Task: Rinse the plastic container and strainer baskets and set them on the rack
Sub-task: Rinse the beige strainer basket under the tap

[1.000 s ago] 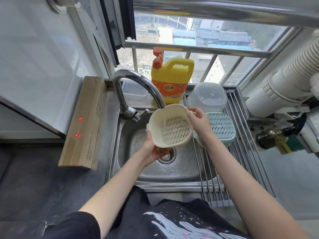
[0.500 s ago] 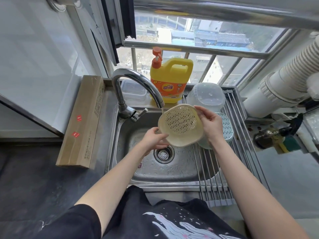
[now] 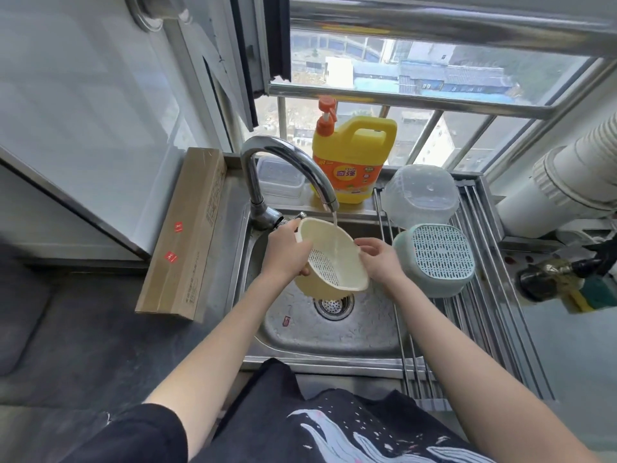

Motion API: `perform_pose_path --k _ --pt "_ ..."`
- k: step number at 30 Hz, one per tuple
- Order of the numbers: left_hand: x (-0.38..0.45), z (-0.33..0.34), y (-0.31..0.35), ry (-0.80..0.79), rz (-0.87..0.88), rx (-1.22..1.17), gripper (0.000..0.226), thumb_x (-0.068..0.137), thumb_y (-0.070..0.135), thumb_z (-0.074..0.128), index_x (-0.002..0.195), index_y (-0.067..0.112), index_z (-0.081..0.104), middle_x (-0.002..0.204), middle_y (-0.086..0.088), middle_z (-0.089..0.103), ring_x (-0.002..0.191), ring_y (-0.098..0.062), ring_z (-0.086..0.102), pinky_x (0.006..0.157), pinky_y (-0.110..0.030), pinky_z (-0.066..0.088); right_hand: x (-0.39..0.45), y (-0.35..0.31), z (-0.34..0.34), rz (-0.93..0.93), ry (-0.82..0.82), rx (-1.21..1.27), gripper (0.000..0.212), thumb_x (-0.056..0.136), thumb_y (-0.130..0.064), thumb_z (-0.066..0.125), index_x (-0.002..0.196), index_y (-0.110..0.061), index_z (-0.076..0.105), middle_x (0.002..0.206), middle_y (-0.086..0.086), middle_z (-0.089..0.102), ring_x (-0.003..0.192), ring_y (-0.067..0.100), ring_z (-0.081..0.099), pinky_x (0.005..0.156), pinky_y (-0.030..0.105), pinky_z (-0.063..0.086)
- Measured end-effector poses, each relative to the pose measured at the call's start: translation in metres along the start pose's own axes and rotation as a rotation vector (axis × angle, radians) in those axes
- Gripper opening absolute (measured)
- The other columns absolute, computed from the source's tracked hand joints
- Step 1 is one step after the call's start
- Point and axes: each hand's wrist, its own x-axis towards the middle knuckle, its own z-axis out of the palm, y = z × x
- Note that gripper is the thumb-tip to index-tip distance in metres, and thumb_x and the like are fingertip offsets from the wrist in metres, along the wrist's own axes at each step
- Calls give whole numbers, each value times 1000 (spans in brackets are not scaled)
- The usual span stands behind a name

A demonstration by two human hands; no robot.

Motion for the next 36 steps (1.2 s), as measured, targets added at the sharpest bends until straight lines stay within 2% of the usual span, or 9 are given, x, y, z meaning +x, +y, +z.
perform_pose_path --k 5,9,14,18,21,23,27,31,36 --pt "-7 -9 4 59 83 94 49 77 3 48 118 25 63 90 -6 65 52 -25 64 37 -36 53 -4 -3 20 -33 -43 -183 40 88 -15 55 128 -16 54 120 6 64 108 23 59 95 40 48" --pt "-13 -12 0 95 319 334 60 81 4 53 137 26 50 98 -10 69 79 -29 65 63 -36 53 -5 -12 34 -71 -74 -268 35 85 -16 56 120 -11 50 109 11 61 106 32 56 87 41 48" --pt "-18 -23 -37 133 693 494 64 87 15 47 146 28 26 69 -12 67 51 -28 61 49 -38 54 -3 -24 34 -95 -35 -292 26 90 -34 57 108 -16 57 98 2 63 85 25 68 76 49 57" --pt "-16 -30 -76 203 813 644 61 94 34 45 149 21 21 52 6 60 33 -6 38 35 -14 38 -10 -36 11 -61 -108 -540 39 89 -43 46 91 -10 67 81 10 70 59 27 71 60 45 61" --pt "-6 -25 -90 166 540 798 86 87 62 47 152 29 1 54 8 60 42 -9 51 40 -23 44 -18 -35 -1 -161 -110 -761 33 93 -21 39 84 -2 64 83 15 67 73 34 69 67 47 59" --pt "3 -19 -83 -44 179 750 97 80 71 49 152 33 -5 82 -2 71 72 -21 68 60 -31 54 -25 -28 -6 -206 -70 -755 24 88 -10 36 80 -6 58 80 12 63 75 33 66 68 47 58" --pt "6 -4 -54 -345 -373 -17 88 91 40 59 154 22 -1 92 -22 69 66 -31 72 55 -34 59 -37 -11 -11 -219 79 -583 20 91 -15 40 73 -12 49 70 2 54 72 27 56 62 36 45" --pt "9 -2 -39 -546 -476 -534 73 87 -12 39 149 22 23 123 -21 58 88 -34 71 68 -40 61 -44 -3 -15 -221 132 -422 15 91 -14 47 77 -13 49 78 6 61 75 24 56 63 33 41" --pt "7 -15 -39 -618 -573 -1031 47 80 12 38 122 -2 54 111 -28 61 96 -42 65 84 -50 56 -53 10 -30 -126 29 -116 21 80 6 50 79 -16 50 78 -2 57 71 10 49 57 17 36"
